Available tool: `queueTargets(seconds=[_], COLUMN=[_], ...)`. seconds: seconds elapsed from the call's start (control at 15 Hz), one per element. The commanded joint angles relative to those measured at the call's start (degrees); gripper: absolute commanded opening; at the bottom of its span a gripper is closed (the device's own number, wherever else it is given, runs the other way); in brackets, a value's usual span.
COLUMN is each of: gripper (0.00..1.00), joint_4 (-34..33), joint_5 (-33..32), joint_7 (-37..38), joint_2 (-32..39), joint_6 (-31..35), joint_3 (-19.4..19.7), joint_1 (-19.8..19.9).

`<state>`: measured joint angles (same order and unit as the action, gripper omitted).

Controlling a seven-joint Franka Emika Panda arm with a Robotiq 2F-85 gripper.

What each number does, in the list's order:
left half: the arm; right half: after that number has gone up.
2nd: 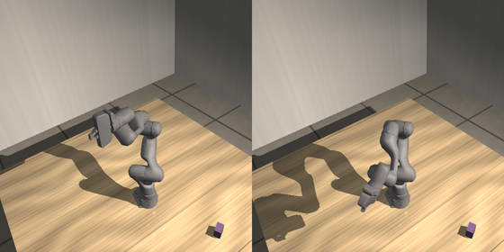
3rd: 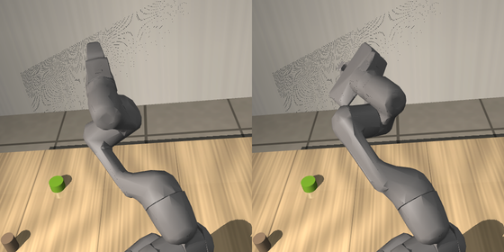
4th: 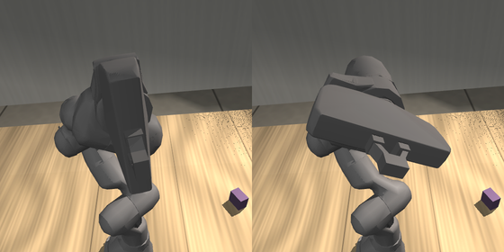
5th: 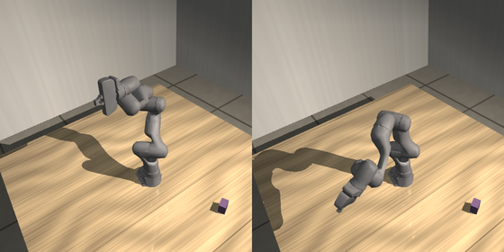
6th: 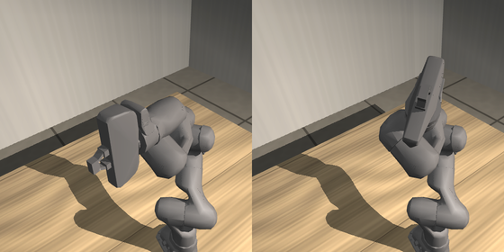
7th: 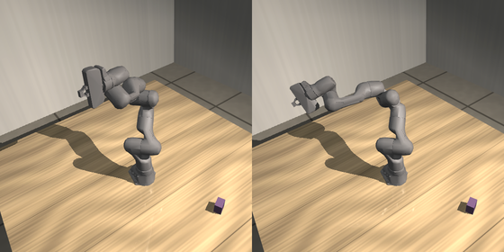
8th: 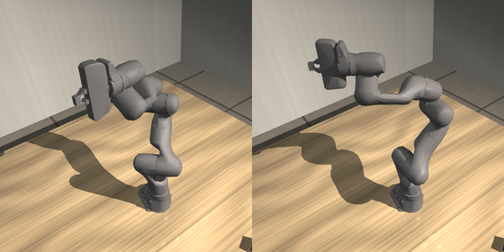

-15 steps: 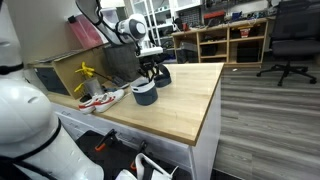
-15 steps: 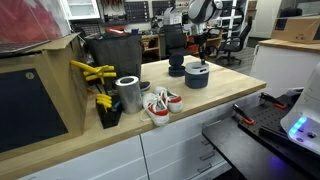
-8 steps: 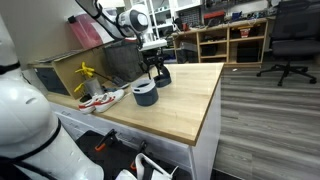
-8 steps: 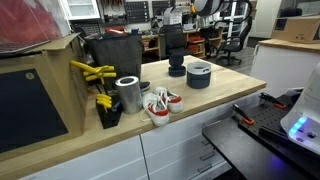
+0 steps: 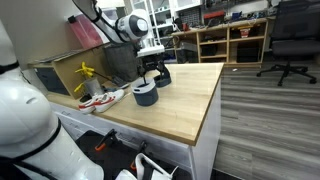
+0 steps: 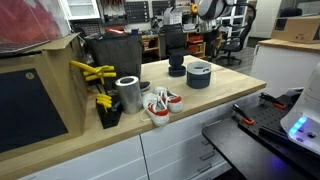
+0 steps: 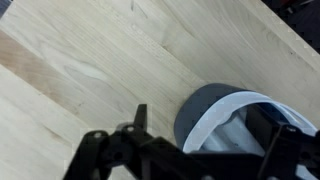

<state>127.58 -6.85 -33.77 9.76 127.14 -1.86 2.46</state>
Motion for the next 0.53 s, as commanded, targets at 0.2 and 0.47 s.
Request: queueTargets(seconds=[0.2,0.47], gripper=[0.82,0.58], joint_4=[3.64,4.3], joint_5=[5.59,6.83], joint_7=[10.95,12.16], joint_2=[2.18,2.27], joint_6=[8.61,12.6], joint_3=[-0.41,-0.1], joint_1=[-0.13,0.47])
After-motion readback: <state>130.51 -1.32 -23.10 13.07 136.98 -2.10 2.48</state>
